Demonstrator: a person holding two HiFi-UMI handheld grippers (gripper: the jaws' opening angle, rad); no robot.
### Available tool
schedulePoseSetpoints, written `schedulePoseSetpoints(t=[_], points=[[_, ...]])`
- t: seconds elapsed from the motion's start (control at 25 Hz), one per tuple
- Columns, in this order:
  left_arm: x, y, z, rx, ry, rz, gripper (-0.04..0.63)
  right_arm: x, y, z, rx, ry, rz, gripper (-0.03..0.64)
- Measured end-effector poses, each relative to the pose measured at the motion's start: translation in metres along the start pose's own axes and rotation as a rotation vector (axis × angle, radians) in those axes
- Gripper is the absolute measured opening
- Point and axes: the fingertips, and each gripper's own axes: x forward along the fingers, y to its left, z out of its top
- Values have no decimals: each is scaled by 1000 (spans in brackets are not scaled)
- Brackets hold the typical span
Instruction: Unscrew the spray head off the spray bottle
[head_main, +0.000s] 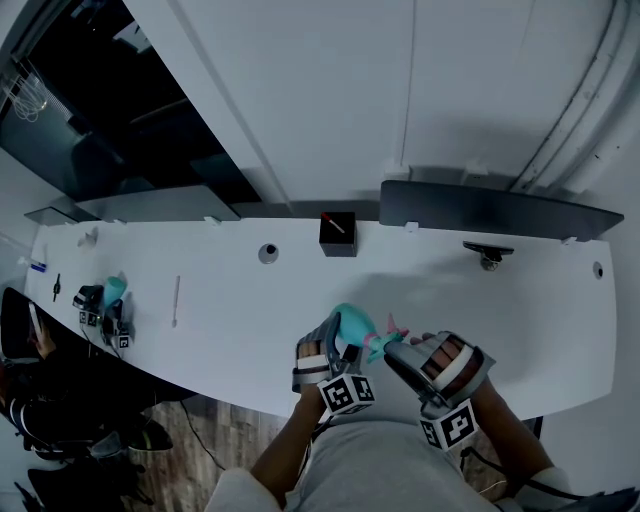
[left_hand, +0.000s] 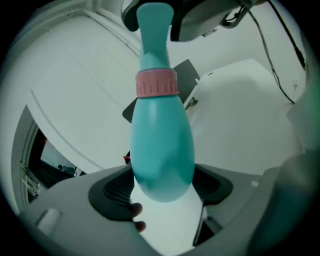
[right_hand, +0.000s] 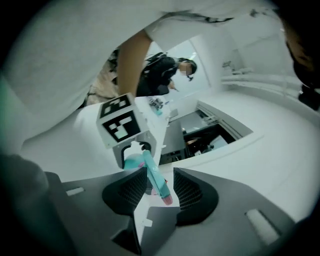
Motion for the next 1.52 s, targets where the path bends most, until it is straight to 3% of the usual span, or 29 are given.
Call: schedulePoseSetpoints(t=[0.08,0.12,0.2,0.32,0.4,0.52,0.64,0.76,0.88,0.96,1.12,1.16,1.2,1.24,1.32,1.52], points=[[0,12,-3,-39,3,67,359,-9,-20,4,271,-51,-60,166],[1,17,-4,-48,5,98,359,-14,-26,5,457,-83,-65,153],[0,26,-3,-47,15,133,359,-19,-26,3,933,-151,-1,118],[0,36,0,-27,17,171,359,-15,-15,-3,1730,-251,177,140],[-1,41,3,-5,10,202,359,-9,-17,-12,2094,-296,200,158],[-5,45,9,43,-5,249,360,2,-14,-28,2363,-248,127,176],[-7,42,13,98,4,270,360,11,-1,-36,2435,-147,94,164],[-6,35,10,150,23,264,360,11,4,-40,2294,-82,111,100],[-6,29,8,184,23,228,360,11,5,-36,1932,-15,201,89],[-7,21,9,189,11,175,360,8,7,-30,1541,35,265,84],[-9,8,14,175,-11,102,360,1,17,-31,399,157,277,67],[-9,7,14,169,-9,97,360,0,21,-32,179,164,269,68],[-9,5,14,161,-6,92,360,-1,24,-32,36,158,263,67],[-9,4,14,152,-4,87,360,-2,26,-32,-37,145,259,67],[-9,2,15,137,-4,82,360,-3,27,-32,-67,129,254,67],[-7,3,13,48,-10,77,359,1,17,-28,91,104,194,88]])
